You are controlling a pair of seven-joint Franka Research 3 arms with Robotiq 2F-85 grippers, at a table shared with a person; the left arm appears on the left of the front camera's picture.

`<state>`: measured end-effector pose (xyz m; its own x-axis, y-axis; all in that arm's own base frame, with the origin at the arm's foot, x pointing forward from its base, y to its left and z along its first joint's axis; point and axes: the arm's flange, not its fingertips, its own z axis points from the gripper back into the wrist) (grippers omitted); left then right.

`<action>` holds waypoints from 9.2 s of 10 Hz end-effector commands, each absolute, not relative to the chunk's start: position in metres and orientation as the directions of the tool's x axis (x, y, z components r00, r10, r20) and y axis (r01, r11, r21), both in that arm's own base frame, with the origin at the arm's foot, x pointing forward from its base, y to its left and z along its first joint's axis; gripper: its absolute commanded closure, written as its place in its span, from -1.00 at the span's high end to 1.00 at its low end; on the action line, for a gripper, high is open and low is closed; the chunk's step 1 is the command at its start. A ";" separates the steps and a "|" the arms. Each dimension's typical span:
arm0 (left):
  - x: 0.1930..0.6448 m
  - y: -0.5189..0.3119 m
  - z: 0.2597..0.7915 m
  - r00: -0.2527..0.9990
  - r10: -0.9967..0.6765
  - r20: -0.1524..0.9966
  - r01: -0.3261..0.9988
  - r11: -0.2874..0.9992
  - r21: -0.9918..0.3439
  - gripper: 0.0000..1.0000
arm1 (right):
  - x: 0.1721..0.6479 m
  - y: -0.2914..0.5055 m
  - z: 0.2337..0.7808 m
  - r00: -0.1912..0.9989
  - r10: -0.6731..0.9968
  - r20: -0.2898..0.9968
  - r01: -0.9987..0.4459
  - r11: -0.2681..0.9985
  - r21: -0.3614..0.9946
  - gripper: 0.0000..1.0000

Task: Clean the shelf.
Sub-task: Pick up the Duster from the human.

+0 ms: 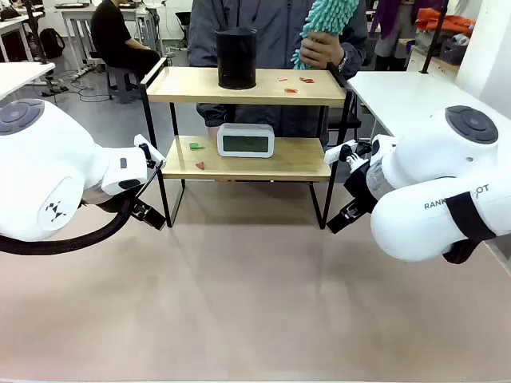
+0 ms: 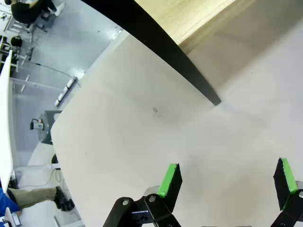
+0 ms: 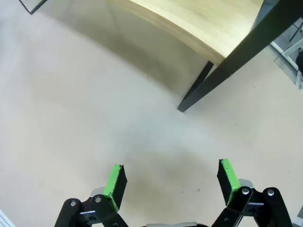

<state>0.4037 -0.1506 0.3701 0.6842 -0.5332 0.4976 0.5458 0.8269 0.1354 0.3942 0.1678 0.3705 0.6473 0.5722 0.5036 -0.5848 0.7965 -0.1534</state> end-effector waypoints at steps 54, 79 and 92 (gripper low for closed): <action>0.294 0.197 0.456 0.735 0.451 0.507 0.276 0.483 -0.831 1.00 | 0.486 -0.084 0.500 0.974 -0.171 -0.150 0.180 0.173 0.968 1.00; 0.294 0.197 0.456 0.735 0.451 0.507 0.276 0.483 -0.831 1.00 | 0.492 -0.091 0.492 0.965 -0.262 -0.026 0.081 0.201 0.976 -1.00; 0.294 0.197 0.456 0.735 0.451 0.507 0.276 0.483 -0.831 1.00 | 0.223 -0.206 0.506 0.968 0.095 0.233 -0.251 0.422 0.871 -1.00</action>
<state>0.2946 0.1983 0.4572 0.7481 0.4514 0.4864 0.2505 0.4867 -0.8369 0.2105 -0.2144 0.5182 0.9756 0.0451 0.2148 -0.2158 0.3777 0.9005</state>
